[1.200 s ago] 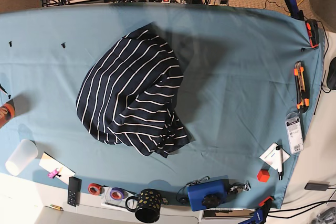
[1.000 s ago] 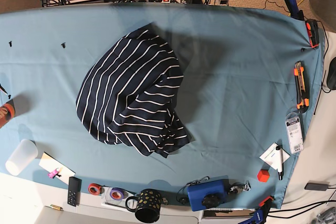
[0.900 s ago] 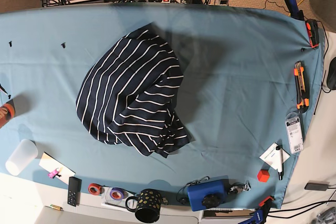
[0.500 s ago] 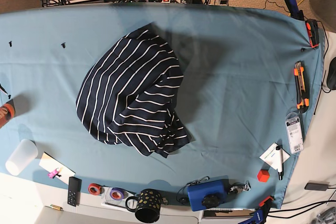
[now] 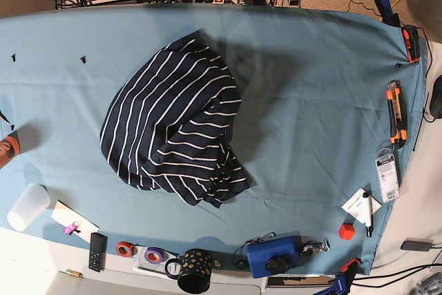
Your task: Layout the t-shirt on the table in an organized manner, then fold the t-shirt properly
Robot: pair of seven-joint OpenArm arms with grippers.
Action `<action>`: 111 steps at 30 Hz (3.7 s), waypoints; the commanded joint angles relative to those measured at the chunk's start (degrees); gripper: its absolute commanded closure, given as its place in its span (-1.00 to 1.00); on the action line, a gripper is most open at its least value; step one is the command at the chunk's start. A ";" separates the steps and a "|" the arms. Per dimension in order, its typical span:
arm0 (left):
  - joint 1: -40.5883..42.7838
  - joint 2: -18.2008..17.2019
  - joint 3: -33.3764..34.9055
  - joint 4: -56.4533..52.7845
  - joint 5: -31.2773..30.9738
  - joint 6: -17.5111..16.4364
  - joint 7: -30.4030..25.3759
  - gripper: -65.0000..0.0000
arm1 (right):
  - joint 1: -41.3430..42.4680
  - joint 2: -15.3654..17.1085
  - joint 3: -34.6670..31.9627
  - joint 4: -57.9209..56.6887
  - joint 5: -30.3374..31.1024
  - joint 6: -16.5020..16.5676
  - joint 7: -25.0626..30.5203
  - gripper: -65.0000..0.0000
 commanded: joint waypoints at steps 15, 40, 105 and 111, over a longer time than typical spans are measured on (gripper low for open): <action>13.77 -3.41 0.26 14.27 -4.42 0.70 0.63 1.00 | -5.25 5.68 0.11 13.51 0.72 0.37 -7.52 1.00; 35.78 -15.13 0.26 50.64 -19.76 3.43 11.52 1.00 | -31.21 21.44 18.49 57.94 17.86 0.57 -18.91 1.00; 33.94 -15.10 0.31 119.86 -9.46 -8.13 8.11 -0.06 | -28.57 21.29 61.59 105.37 54.01 18.62 -36.11 0.23; 27.82 -15.10 0.33 119.86 -10.05 -17.75 8.20 -0.06 | -28.52 21.31 61.11 105.35 50.14 18.56 -36.04 0.23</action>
